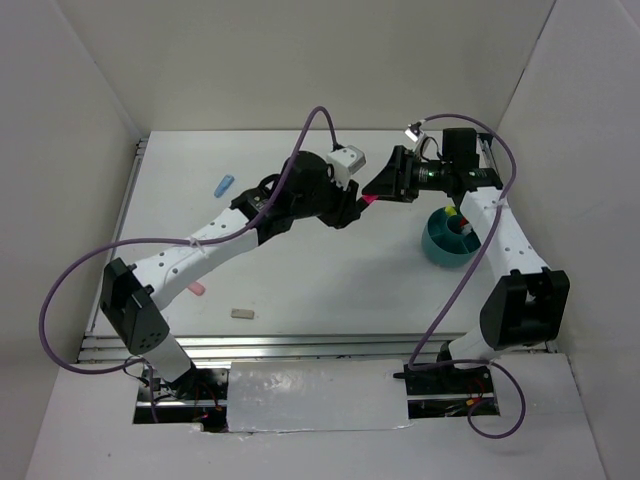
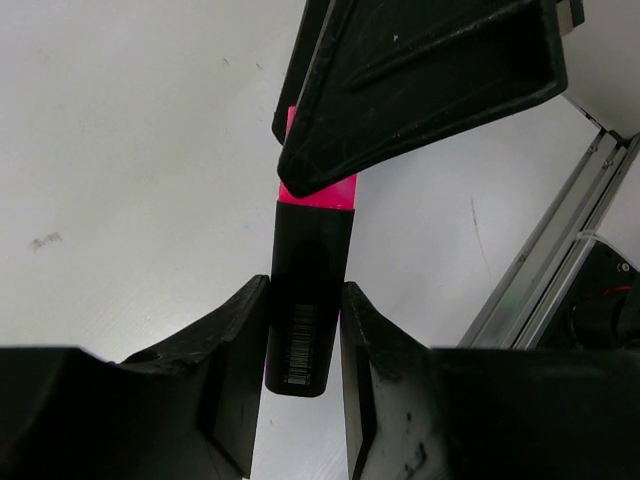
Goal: Sort the stationery into containers
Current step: Place the stationery in the storage box.
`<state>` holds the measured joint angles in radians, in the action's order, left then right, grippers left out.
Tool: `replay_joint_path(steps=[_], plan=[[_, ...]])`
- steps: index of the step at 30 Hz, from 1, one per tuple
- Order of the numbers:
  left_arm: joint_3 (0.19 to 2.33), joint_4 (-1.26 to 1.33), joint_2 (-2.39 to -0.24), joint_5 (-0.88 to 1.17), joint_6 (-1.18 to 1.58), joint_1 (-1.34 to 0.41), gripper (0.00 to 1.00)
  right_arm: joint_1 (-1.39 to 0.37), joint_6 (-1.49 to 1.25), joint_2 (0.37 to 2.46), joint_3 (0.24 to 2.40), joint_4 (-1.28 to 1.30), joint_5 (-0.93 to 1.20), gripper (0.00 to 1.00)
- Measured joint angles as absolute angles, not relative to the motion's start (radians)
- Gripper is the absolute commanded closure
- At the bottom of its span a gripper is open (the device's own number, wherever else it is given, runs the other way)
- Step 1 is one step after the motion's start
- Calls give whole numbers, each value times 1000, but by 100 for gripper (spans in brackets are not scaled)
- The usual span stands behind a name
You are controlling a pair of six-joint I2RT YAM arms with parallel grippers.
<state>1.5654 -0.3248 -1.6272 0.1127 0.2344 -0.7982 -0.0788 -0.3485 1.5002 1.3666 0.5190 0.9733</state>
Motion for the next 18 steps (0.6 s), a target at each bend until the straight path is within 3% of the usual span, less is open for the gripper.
replay_joint_path(steps=[1,5,7,8,9,10,13,14,15,18], plan=[[1569,-325,-1627,109,234,-798,100,-79,-347,1501,1367,519,976,41],[1571,-329,-1627,101,235,-799,100,-79,-359,1501,1365,513,1010,56],[1571,-333,-1627,97,234,-800,100,-79,-369,1501,1356,505,1035,72],[1571,-340,-1627,94,234,-801,98,-78,-386,1501,1348,494,1053,79],[1571,-350,-1628,93,233,-801,95,-78,-400,1501,1343,485,1071,94],[1571,-355,-1631,92,232,-802,89,-78,-405,1501,1340,476,1085,100],[1571,-359,-1635,86,231,-807,46,-69,-409,1500,1336,472,1095,100],[1571,-358,-1635,78,229,-808,11,-64,-406,1500,1336,473,1101,100],[1573,-359,-1635,65,224,-808,3,-54,-400,1499,1337,477,1105,100],[1573,-363,-1635,-2,236,-807,1,43,-352,1498,1377,530,1121,100]])
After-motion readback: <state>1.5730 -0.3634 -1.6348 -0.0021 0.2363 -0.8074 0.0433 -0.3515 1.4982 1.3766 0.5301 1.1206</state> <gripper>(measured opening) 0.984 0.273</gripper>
